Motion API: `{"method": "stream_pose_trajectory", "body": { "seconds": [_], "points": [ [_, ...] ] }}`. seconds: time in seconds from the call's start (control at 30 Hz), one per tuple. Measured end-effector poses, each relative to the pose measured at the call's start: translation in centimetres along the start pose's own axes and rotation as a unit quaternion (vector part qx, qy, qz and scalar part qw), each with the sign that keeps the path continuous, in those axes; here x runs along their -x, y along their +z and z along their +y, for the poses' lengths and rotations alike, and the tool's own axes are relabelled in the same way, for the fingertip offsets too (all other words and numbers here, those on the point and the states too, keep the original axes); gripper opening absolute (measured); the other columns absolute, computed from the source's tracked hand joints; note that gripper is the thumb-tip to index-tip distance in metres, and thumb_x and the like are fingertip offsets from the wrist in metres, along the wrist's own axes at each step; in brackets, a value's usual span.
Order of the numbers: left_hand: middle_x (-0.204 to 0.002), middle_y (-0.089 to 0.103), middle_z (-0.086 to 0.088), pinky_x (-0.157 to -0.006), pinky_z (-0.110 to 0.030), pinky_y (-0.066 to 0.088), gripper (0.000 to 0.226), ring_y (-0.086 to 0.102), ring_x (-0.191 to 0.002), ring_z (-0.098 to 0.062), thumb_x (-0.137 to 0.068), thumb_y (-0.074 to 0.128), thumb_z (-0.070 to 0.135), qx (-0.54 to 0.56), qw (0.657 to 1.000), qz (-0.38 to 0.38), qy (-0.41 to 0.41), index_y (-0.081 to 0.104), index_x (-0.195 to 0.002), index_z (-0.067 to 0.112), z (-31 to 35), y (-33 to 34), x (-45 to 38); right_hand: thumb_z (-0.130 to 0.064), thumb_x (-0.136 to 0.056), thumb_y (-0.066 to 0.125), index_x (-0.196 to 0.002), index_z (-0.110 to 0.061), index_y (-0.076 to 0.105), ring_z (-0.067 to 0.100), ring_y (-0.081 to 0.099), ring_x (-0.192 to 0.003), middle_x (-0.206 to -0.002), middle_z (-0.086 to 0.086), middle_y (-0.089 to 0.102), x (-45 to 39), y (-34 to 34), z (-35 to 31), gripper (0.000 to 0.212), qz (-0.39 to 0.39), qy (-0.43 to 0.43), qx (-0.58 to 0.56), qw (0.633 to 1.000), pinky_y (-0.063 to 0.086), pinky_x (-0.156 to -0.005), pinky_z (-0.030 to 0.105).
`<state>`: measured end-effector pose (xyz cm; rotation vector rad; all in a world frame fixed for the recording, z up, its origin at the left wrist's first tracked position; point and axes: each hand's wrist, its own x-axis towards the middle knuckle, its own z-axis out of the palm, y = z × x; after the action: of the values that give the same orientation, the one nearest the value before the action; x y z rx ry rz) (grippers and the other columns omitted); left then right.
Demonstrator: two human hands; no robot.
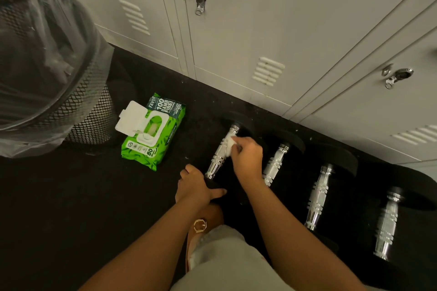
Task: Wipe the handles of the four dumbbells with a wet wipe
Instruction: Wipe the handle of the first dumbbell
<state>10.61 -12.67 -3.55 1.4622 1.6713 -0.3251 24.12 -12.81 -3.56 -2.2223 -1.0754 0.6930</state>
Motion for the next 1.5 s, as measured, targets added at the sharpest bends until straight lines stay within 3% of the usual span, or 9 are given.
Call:
{"method": "stream_pose_trajectory", "body": {
  "seconds": [0.13,0.3,0.47,0.6,1.0,1.13,1.4,1.5],
  "points": [
    [-0.143,0.031,-0.017,-0.104,-0.044,0.042,0.116,0.038,-0.132,-0.033,-0.056,0.087,0.048,-0.003,1.000,0.000,0.001,0.020,-0.139,0.003,-0.1,0.1,0.1,-0.004,-0.091,0.053,-0.114,-0.006,0.066,0.021,0.063,-0.094,-0.111,0.010,0.063,0.0,0.0,-0.3,0.026,-0.001,0.015,0.012,1.000,0.047,-0.079,0.019],
    [-0.141,0.033,-0.017,-0.103,-0.044,0.043,0.112,0.039,-0.131,-0.032,-0.056,0.087,0.048,-0.003,1.000,-0.003,0.002,0.023,-0.137,0.004,0.1,-0.1,0.1,-0.003,-0.091,0.053,-0.116,-0.007,0.065,0.021,0.062,-0.098,-0.113,0.010,0.063,0.1,0.1,-0.1,0.028,-0.022,0.004,0.003,1.000,0.051,-0.087,0.025],
    [-0.141,0.032,-0.016,-0.103,-0.042,0.044,0.110,0.040,-0.130,-0.031,-0.057,0.087,0.047,-0.003,1.000,-0.002,0.009,0.023,-0.136,0.005,0.0,-0.1,0.2,-0.007,-0.095,0.049,-0.121,-0.010,0.062,0.021,0.059,-0.102,-0.118,0.008,0.060,-0.9,0.0,-0.7,0.030,0.008,0.042,0.024,0.999,0.038,-0.079,0.015],
    [-0.143,0.031,-0.016,-0.103,-0.042,0.043,0.112,0.039,-0.131,-0.031,-0.058,0.087,0.047,-0.006,1.000,-0.006,0.004,0.021,-0.138,0.005,0.1,-0.1,0.2,-0.005,-0.094,0.047,-0.123,-0.009,0.060,0.020,0.058,-0.102,-0.119,0.008,0.058,0.2,0.4,-0.4,0.032,-0.022,0.011,0.036,0.999,0.038,-0.078,0.015],
    [-0.139,0.035,-0.015,-0.102,-0.042,0.044,0.107,0.041,-0.129,-0.031,-0.057,0.087,0.047,-0.004,1.000,-0.005,0.001,0.025,-0.135,0.006,0.1,-0.1,0.3,-0.006,-0.095,0.045,-0.126,-0.011,0.058,0.014,0.056,-0.100,-0.124,0.007,0.057,-1.0,0.5,0.3,0.034,-0.015,0.038,0.022,0.999,0.037,-0.073,0.007],
    [-0.140,0.034,-0.015,-0.103,-0.041,0.043,0.106,0.040,-0.130,-0.031,-0.058,0.087,0.046,-0.003,1.000,0.000,0.002,0.026,-0.134,0.004,0.2,-0.1,0.3,-0.005,-0.096,0.046,-0.127,-0.009,0.058,0.018,0.058,-0.105,-0.124,0.008,0.059,-1.6,0.4,0.0,0.034,0.017,0.033,0.028,0.999,0.035,-0.080,0.011],
    [-0.139,0.034,-0.015,-0.103,-0.042,0.044,0.110,0.041,-0.129,-0.031,-0.057,0.087,0.047,-0.007,1.000,-0.001,0.005,0.024,-0.135,0.004,0.1,-0.1,0.3,-0.010,-0.097,0.045,-0.126,-0.014,0.058,0.011,0.054,-0.097,-0.123,0.005,0.058,-1.9,0.0,0.1,0.032,-0.012,0.037,0.021,0.999,0.034,-0.066,0.004],
    [-0.139,0.033,-0.015,-0.103,-0.043,0.043,0.109,0.041,-0.129,-0.031,-0.056,0.087,0.048,-0.006,1.000,0.003,0.005,0.025,-0.134,0.004,0.0,0.0,0.2,-0.007,-0.096,0.047,-0.125,-0.011,0.059,0.016,0.057,-0.104,-0.124,0.005,0.058,-1.3,-0.1,-0.1,0.032,-0.002,0.026,0.026,0.999,0.036,-0.079,0.009]
  ]
}}
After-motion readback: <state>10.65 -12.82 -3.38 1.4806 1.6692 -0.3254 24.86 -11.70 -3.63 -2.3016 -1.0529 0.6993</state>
